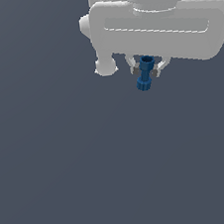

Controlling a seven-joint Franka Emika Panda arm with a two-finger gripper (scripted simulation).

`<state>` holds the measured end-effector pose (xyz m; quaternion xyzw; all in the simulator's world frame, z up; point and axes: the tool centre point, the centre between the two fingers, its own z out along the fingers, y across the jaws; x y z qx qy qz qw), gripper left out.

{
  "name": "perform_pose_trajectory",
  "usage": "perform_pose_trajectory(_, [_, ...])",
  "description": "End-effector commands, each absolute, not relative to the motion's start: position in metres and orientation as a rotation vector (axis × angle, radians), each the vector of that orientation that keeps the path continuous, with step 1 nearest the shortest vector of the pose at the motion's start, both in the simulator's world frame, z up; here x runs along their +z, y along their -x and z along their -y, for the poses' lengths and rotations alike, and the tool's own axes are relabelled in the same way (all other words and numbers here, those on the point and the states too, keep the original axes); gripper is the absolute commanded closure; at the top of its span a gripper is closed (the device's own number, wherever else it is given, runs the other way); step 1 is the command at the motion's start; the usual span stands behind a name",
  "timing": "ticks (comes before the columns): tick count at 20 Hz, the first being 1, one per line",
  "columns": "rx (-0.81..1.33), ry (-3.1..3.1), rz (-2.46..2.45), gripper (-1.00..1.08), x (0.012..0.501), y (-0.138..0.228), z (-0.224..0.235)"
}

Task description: Pick up the object and move it to a goal position.

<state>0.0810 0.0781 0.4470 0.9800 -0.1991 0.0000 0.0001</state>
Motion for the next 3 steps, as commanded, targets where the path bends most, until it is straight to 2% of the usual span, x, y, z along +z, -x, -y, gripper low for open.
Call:
perform_pose_trajectory(1, [0.000,-3.078,0.625,1.08,0.4488,-0.0816,-0.0782])
perform_pose_trajectory(3, [0.000,-3.078,0.625,1.08,0.4491,-0.0817,-0.0782])
